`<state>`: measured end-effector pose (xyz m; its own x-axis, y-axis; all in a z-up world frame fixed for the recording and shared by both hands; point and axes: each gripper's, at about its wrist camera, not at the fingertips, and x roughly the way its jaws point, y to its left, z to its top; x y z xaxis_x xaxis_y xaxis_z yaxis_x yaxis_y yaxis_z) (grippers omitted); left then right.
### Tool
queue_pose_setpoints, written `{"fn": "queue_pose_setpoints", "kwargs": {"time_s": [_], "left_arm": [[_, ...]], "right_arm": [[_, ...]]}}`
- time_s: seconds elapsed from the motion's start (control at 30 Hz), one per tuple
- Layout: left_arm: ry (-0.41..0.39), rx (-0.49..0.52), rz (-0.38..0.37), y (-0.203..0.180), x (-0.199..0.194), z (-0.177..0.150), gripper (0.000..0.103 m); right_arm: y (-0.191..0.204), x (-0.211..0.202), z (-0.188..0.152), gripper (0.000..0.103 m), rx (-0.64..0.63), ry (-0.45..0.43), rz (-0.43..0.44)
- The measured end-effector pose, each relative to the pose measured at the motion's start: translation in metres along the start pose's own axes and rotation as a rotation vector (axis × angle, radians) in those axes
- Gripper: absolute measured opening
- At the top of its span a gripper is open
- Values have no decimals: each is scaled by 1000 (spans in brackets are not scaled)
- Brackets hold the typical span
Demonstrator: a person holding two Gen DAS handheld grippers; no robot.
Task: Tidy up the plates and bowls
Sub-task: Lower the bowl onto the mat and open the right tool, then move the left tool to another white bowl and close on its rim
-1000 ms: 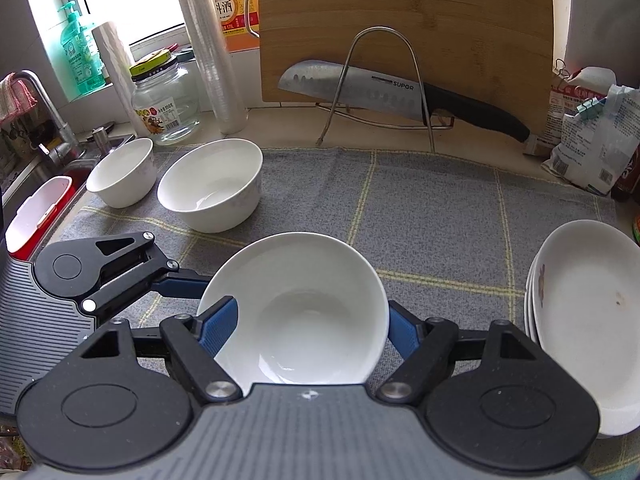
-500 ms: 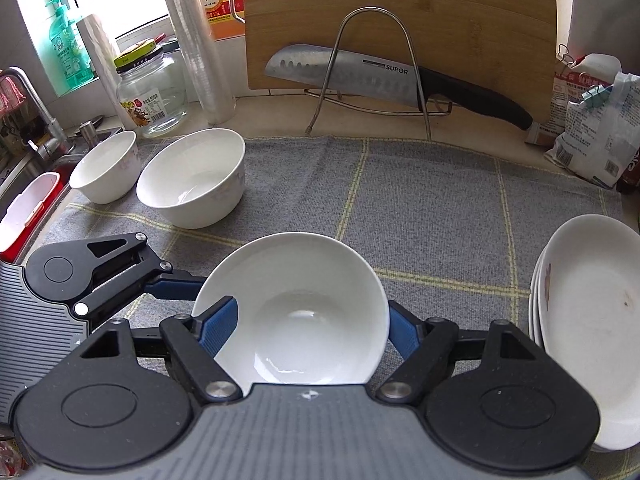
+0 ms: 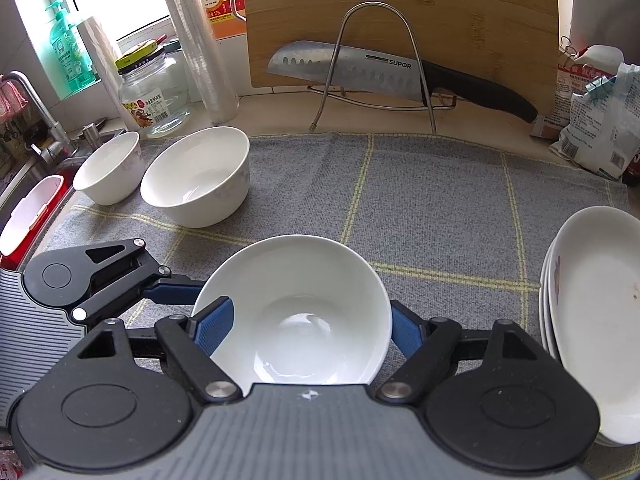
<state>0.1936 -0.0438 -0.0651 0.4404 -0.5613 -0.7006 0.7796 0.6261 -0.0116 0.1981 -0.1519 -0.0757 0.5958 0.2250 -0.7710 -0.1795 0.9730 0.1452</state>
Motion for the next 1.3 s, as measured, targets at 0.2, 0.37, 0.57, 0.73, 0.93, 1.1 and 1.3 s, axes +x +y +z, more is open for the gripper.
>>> {"fn": "queue_pose_setpoints", "kwargs": {"time_s": [0.2,0.37,0.57,0.73,0.93,1.1,1.3], "left_arm": [[-8,-40,2,3,-15,-7,94],[7,-81,46,7,-37,-20,94],[8,-127,157,24,-68,-36,94],[-4,-153,203,51,-88,-47,94],[16,-150,244,66,-96,-58,94],[26,-186,269,73,-98,-57,94],[70,-245,319,85,-103,-46,94]], "right_arm": [[3,-13,-1,103,-7,-47,-22],[12,-25,0,103,-39,-89,-73],[36,-31,-2,103,-70,-128,-126],[61,-29,-1,103,-59,-139,-135],[86,-24,1,103,-100,-127,-134],[91,-16,11,103,-180,-112,-112],[79,-3,21,103,-290,-115,-44]]}}
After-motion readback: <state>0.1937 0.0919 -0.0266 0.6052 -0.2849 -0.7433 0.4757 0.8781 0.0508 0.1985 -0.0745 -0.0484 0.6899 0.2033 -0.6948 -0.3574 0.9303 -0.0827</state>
